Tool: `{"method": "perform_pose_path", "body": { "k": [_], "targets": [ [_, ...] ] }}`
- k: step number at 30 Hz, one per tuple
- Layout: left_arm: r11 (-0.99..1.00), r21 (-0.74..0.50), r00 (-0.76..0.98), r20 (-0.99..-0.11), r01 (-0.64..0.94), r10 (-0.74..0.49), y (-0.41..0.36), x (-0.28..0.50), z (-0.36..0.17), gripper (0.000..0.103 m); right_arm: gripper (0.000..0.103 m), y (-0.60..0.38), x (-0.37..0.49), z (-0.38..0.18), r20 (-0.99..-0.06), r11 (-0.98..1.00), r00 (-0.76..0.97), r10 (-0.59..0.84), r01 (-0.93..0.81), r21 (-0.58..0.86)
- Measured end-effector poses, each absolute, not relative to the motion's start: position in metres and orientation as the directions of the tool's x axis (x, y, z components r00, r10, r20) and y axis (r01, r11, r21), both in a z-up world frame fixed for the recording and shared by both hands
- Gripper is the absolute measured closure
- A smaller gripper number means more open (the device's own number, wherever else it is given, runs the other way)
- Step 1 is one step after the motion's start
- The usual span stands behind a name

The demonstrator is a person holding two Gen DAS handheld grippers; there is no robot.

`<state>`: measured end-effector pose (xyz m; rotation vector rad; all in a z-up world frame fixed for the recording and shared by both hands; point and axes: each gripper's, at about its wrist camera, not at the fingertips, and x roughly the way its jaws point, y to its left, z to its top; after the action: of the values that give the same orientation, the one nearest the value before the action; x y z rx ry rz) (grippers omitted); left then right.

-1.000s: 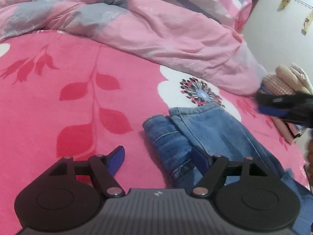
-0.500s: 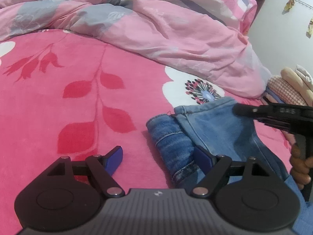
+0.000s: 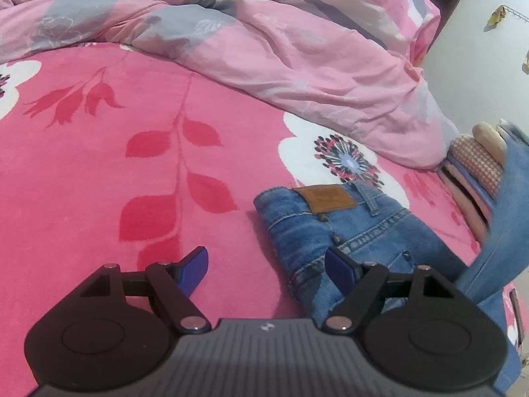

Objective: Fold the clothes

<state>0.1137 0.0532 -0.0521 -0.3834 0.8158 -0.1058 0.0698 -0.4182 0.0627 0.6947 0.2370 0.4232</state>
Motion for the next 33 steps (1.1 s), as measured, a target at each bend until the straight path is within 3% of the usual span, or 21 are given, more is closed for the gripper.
{"method": "perform_pose_path", "body": {
  "k": [4, 8, 11, 13, 16, 19, 22, 25, 28, 30, 33],
  "targets": [
    [0.929, -0.370, 0.669, -0.696, -0.022, -0.261, 0.046, 0.108, -0.048, 0.025, 0.101, -0.484, 0.021, 0.071, 0.009, 0.699, 0.954, 0.299, -0.225, 0.679],
    [0.927, -0.374, 0.645, -0.708, 0.006, -0.290, 0.036, 0.098, -0.047, 0.024, 0.101, -0.529, 0.005, 0.058, 0.000, 0.684, 0.983, 0.183, -0.127, 0.718],
    [0.931, -0.364, 0.643, -0.709, 0.016, -0.289, 0.031, 0.089, -0.046, 0.025, 0.100, -0.543, 0.019, 0.032, -0.144, 0.705, 0.980, 0.140, 0.003, 0.709],
    [0.931, -0.364, 0.640, -0.711, 0.020, -0.291, 0.032, 0.086, -0.045, 0.025, 0.096, -0.547, 0.033, 0.010, -0.309, 0.712, 0.946, 0.100, 0.149, 0.686],
    [0.929, -0.368, 0.633, -0.710, 0.039, -0.308, 0.033, 0.083, -0.044, 0.024, 0.084, -0.552, 0.040, -0.015, -0.495, 0.698, 0.869, 0.011, 0.347, 0.626],
    [0.924, -0.378, 0.622, -0.710, 0.060, -0.330, 0.035, 0.082, -0.045, 0.024, 0.071, -0.546, 0.025, -0.012, -0.499, 0.685, 0.862, -0.093, 0.419, 0.596],
    [0.903, -0.427, 0.612, -0.700, 0.057, -0.369, 0.042, 0.082, -0.049, 0.024, 0.061, -0.520, 0.013, 0.017, -0.423, 0.760, 0.892, -0.158, 0.384, 0.525],
    [0.881, -0.470, 0.613, -0.681, 0.052, -0.400, 0.050, 0.082, -0.050, 0.024, 0.053, -0.476, 0.007, 0.050, -0.321, 0.869, 0.944, -0.073, 0.218, 0.444],
    [0.862, -0.505, 0.626, -0.659, 0.044, -0.417, 0.060, 0.081, -0.049, 0.024, 0.037, -0.415, 0.018, 0.069, -0.290, 0.915, 0.928, 0.234, -0.109, 0.390],
    [0.853, -0.521, 0.637, -0.649, 0.027, -0.417, 0.069, 0.081, -0.049, 0.024, 0.026, -0.366, 0.034, 0.069, -0.332, 0.867, 0.824, 0.460, -0.336, 0.369],
    [0.845, -0.534, 0.648, -0.640, 0.010, -0.412, 0.080, 0.080, -0.048, 0.025, 0.024, -0.288, 0.062, 0.055, -0.455, 0.769, 0.620, 0.639, -0.536, 0.349]
  ]
}}
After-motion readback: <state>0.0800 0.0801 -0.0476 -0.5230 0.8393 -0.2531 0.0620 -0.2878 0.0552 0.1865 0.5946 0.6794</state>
